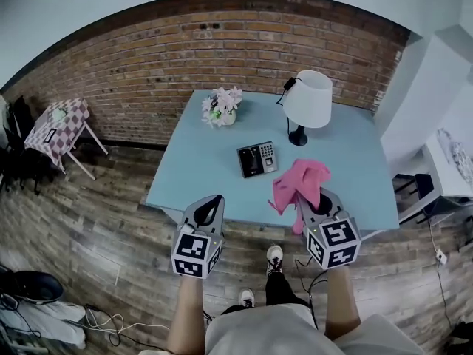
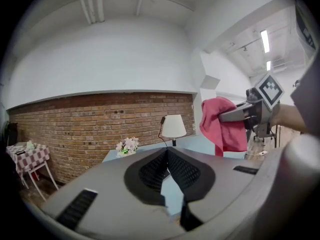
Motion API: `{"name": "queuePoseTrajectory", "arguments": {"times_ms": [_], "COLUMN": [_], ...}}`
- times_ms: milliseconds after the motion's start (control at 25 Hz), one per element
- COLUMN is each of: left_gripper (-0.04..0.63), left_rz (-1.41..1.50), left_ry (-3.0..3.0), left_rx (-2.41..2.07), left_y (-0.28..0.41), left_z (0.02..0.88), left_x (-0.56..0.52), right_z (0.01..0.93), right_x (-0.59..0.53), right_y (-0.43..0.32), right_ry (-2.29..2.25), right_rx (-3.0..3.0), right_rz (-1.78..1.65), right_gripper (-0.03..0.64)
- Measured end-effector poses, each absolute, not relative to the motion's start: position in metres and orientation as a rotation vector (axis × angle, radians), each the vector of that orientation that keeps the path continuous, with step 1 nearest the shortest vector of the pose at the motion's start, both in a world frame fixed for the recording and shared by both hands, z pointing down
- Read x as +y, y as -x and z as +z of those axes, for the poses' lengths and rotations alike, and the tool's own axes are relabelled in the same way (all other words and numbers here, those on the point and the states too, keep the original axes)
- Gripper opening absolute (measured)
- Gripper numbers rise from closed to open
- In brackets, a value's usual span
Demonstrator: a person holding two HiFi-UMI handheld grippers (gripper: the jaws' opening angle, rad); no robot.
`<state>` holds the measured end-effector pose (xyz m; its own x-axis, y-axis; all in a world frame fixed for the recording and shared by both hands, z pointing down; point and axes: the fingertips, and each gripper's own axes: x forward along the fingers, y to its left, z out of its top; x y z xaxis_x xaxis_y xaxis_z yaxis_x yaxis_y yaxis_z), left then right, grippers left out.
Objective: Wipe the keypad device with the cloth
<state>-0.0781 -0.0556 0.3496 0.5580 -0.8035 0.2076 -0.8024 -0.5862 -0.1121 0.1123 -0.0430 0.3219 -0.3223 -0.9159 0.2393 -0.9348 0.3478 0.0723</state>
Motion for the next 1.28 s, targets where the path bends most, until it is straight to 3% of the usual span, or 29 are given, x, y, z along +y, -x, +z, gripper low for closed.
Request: {"name": "queuePoseTrajectory", "arguments": {"times_ms": [520, 1280], "left_gripper": [0.005, 0.003], "left_rz": [-0.260, -0.293], "left_ry": [2.606, 2.656], "left_rx": [1.353, 1.259], "left_y": [0.090, 0.069], "left_z": [0.264, 0.263], "left_x": [0.030, 0.038], "right_z": [0.257, 0.258], "right_x": [0.050, 0.063], "right_y": [-0.083, -0.091], "right_ry": [-1.694, -1.706], "right_rx": [-2.395, -2.378], "right_rz": [-0.099, -0.066], "right_gripper": [0.052, 0.052]}}
